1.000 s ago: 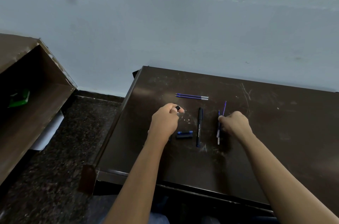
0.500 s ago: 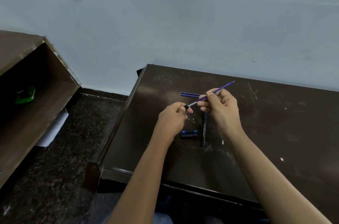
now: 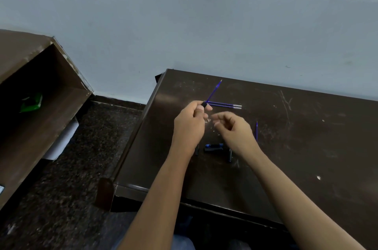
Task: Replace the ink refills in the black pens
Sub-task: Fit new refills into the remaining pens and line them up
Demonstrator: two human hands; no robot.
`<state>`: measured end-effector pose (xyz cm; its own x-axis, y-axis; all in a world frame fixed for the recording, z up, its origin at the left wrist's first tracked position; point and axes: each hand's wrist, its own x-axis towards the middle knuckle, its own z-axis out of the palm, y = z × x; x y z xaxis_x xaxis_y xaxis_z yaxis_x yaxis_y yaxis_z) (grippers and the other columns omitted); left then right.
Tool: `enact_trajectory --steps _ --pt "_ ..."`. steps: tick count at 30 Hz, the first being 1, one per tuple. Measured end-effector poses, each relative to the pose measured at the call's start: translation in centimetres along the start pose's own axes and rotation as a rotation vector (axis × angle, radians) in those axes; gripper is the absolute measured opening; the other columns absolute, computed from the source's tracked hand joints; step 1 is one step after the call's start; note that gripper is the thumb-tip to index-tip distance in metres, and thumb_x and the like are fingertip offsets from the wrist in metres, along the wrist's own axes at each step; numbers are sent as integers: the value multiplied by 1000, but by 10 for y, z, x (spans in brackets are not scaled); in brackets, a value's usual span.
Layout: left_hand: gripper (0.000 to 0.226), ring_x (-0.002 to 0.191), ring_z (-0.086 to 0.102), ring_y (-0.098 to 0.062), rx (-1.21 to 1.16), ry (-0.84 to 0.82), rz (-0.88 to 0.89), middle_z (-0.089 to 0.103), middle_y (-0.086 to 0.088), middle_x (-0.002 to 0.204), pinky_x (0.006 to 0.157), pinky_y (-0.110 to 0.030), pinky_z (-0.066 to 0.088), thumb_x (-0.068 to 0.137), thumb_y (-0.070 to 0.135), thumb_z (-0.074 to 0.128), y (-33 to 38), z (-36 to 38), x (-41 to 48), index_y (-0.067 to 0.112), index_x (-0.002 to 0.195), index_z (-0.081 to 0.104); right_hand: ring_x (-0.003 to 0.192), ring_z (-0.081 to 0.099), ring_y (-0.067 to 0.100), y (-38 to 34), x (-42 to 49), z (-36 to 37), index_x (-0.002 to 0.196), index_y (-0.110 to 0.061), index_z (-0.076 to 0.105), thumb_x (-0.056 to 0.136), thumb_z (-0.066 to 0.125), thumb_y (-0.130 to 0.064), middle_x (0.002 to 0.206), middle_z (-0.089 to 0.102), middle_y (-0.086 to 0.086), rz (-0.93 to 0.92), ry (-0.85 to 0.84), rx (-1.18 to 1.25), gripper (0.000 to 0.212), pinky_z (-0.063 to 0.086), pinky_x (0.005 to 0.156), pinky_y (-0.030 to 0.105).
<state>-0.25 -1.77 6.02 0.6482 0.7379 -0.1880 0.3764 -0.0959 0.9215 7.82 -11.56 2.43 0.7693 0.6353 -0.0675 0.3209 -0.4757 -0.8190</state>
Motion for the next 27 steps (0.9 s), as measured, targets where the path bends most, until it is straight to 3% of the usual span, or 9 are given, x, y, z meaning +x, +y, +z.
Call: enact_trajectory --steps 3,5,14,18,22,25,27 --pt "30 81 58 -8 -28 1 29 62 3 86 68 -19 45 100 22 35 2 0 -2 27 94 64 109 56 22 19 -4 11 120 -17 61 91 55 -14 118 63 5 -23 -167 -439 30 48 95 37" --pt "30 81 56 -6 -20 -16 34 63 2 89 64 -14 40 101 21 35 3 2 -3 24 98 65 116 49 26 27 -5 18 124 -17 58 91 55 -15 125 58 7 -32 -256 -576 33 45 98 39" --pt "31 92 60 -11 17 -59 19 65 0 99 71 -15 43 101 21 34 4 1 -4 22 101 65 114 48 22 30 -2 26 119 -17 62 91 57 -15 121 54 5 -63 -210 -648 28 49 93 37" --pt "30 81 56 -6 46 -74 28 65 -1 98 65 -14 41 101 21 35 4 0 -5 20 105 65 113 46 23 30 -2 25 114 -14 63 93 55 -18 119 51 7 -57 -207 -627 24 48 93 38" --pt "27 85 57 -4 85 -75 20 65 2 99 62 -10 38 100 20 38 4 -1 -6 20 108 65 107 53 22 27 1 20 104 -15 66 88 62 -17 112 56 6 -58 -135 -491 17 49 90 33" --pt "25 85 58 -5 95 -73 14 66 3 100 60 -11 38 98 20 42 3 -2 -6 22 106 66 88 63 21 14 8 7 89 -17 67 85 65 -16 94 67 7 58 61 -86 5 51 80 31" --pt "24 82 57 -4 111 -74 14 67 2 99 57 -9 38 98 21 44 3 -3 -6 23 107 66 76 65 22 1 12 -5 80 -18 65 85 65 -13 87 70 12 162 164 333 7 56 73 31"
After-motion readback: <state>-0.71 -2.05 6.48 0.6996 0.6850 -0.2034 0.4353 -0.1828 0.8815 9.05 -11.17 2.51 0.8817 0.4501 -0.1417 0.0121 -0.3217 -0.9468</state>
